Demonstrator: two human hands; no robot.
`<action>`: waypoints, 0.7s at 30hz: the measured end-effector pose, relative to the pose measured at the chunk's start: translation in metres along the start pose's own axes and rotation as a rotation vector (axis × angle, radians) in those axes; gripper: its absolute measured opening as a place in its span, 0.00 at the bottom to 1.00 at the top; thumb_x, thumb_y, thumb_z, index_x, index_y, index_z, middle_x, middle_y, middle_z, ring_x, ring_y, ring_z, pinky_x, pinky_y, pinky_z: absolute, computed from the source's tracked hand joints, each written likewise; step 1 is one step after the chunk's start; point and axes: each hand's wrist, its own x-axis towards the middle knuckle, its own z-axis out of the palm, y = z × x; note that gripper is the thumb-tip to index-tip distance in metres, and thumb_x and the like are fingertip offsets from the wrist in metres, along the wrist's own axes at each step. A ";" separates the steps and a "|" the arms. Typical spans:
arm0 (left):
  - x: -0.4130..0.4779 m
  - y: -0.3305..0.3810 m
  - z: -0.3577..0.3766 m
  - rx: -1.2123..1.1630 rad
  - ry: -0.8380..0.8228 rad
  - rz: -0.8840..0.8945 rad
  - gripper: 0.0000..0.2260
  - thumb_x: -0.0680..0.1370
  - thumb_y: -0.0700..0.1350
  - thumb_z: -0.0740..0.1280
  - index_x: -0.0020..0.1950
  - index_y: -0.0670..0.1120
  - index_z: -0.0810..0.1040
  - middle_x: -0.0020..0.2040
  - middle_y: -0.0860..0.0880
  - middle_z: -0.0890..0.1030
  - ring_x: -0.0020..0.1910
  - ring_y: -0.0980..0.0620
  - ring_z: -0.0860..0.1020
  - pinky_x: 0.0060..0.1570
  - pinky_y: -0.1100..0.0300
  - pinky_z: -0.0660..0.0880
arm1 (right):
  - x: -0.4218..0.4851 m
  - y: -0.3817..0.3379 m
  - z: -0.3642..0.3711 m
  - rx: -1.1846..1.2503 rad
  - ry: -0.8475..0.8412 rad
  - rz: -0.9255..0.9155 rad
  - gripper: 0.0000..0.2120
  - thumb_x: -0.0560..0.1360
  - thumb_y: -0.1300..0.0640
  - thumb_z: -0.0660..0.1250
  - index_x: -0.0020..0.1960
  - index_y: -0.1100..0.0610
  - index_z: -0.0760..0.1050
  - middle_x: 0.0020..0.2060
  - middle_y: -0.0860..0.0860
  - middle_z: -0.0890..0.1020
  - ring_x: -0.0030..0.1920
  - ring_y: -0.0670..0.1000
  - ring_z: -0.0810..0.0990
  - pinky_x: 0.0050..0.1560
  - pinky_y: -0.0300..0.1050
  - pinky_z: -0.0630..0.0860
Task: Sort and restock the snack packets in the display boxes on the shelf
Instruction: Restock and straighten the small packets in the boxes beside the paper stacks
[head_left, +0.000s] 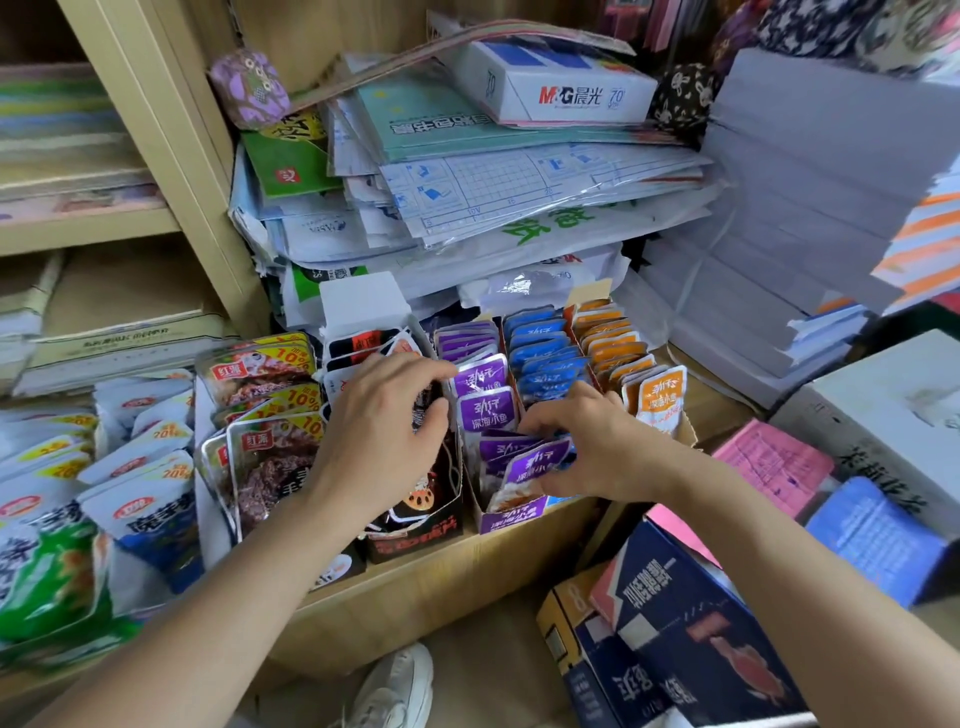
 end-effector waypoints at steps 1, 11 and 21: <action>0.006 0.000 0.001 0.064 -0.039 0.029 0.16 0.79 0.43 0.69 0.67 0.48 0.80 0.62 0.53 0.81 0.61 0.52 0.75 0.65 0.59 0.67 | -0.001 0.000 0.002 -0.021 0.022 0.003 0.26 0.72 0.46 0.76 0.67 0.46 0.73 0.46 0.32 0.66 0.50 0.37 0.59 0.62 0.46 0.63; 0.065 -0.008 0.012 0.302 -0.333 0.041 0.20 0.82 0.56 0.62 0.74 0.55 0.71 0.66 0.56 0.77 0.65 0.48 0.64 0.63 0.51 0.62 | -0.006 0.000 0.029 -0.154 0.232 -0.020 0.34 0.78 0.43 0.69 0.79 0.40 0.58 0.65 0.41 0.76 0.56 0.42 0.58 0.58 0.51 0.61; 0.065 -0.008 0.010 0.164 -0.411 0.109 0.06 0.81 0.56 0.66 0.55 0.62 0.81 0.51 0.62 0.81 0.58 0.57 0.72 0.66 0.57 0.55 | -0.003 -0.011 0.042 -0.237 0.350 0.022 0.39 0.69 0.32 0.64 0.73 0.51 0.64 0.71 0.51 0.66 0.66 0.53 0.66 0.61 0.52 0.69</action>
